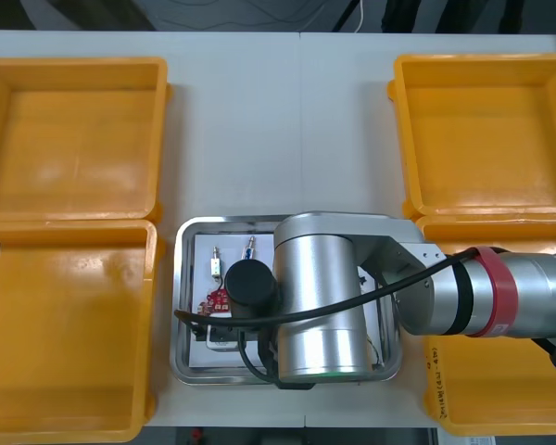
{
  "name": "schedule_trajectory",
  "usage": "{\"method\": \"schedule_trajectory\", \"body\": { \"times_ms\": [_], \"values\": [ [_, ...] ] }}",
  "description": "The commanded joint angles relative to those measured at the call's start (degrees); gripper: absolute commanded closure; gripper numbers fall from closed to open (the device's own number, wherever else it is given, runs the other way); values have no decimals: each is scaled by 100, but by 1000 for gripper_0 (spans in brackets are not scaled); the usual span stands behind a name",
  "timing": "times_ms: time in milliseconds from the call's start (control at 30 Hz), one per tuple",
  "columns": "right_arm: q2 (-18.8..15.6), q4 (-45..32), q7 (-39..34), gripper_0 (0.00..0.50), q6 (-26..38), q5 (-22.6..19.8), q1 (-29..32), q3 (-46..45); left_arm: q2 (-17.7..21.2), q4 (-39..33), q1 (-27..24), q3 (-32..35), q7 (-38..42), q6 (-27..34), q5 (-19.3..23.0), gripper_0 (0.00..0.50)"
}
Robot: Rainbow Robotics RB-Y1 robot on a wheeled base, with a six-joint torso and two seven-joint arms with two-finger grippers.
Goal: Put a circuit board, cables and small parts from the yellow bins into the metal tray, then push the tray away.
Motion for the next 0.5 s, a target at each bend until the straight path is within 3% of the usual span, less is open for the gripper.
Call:
{"method": "schedule_trajectory", "body": {
  "times_ms": [33, 500],
  "values": [
    [264, -40, 56, 0, -45, 328, 37, 271, 262, -174, 83, 160, -490, 36, -53, 0],
    [369, -40, 91, 0, -72, 934, 617, 534, 262, -174, 83, 160, -490, 36, -53, 0]
  ]
}}
